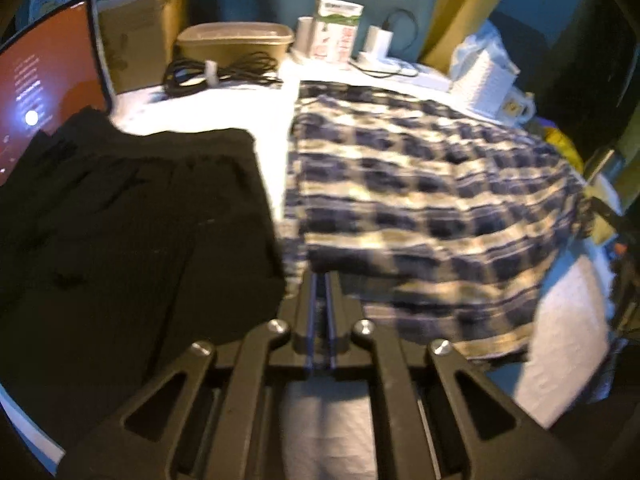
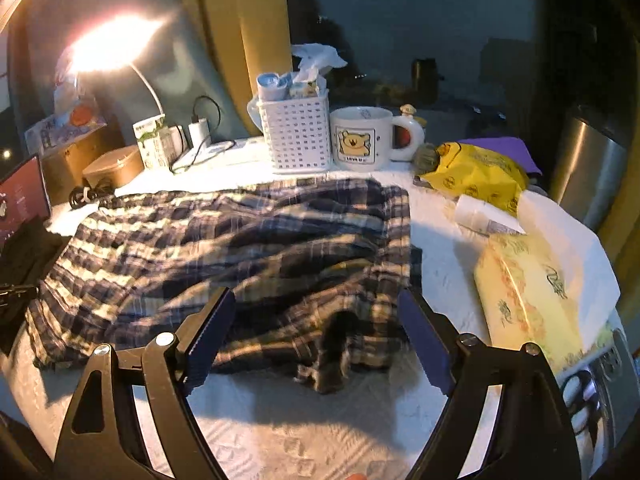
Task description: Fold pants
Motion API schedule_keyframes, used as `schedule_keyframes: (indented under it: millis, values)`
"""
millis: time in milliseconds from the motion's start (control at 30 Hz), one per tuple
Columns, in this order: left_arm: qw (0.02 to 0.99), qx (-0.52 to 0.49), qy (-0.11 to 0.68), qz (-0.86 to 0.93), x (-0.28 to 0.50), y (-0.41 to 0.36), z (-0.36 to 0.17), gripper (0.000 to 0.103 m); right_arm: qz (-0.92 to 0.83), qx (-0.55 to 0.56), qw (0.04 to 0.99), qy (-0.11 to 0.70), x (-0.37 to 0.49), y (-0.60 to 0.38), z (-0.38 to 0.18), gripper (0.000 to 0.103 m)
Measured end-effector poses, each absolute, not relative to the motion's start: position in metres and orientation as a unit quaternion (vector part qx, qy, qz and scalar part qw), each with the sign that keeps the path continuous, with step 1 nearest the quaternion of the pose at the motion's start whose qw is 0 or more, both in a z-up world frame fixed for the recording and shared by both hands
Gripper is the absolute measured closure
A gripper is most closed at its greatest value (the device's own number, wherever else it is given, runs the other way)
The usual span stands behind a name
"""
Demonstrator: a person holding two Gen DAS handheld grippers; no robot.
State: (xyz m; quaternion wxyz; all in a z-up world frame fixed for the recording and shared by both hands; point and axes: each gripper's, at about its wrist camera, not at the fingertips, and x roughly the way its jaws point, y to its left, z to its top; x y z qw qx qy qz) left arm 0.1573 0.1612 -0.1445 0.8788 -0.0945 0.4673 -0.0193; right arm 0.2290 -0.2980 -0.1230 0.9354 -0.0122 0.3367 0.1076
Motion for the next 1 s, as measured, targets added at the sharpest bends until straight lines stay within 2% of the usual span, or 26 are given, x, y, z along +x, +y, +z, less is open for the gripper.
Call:
schedule_keyframes:
  millis: [367,833,933,967,1000]
  values:
    - [0.874,-0.049,0.483,0.003,0.173,0.137,-0.159,0.096,0.11,-0.026,0.931,0.348,0.228,-0.301,-0.129,0.017]
    - [0.881,-0.088,0.465,0.011,0.174,0.142,-0.155,0.087,0.118,-0.027,0.93,0.347,0.226,-0.296,-0.131,0.017]
    - [0.882,-0.095,0.461,0.016,0.172,0.143,-0.151,0.081,0.119,-0.03,0.93,0.348,0.227,-0.293,-0.131,0.017]
    - [0.883,-0.099,0.459,0.018,0.171,0.144,-0.15,0.076,0.118,-0.031,0.93,0.348,0.227,-0.292,-0.131,0.017]
    - [0.884,-0.103,0.455,0.022,0.17,0.147,-0.148,0.066,0.119,-0.03,0.93,0.348,0.227,-0.291,-0.131,0.017]
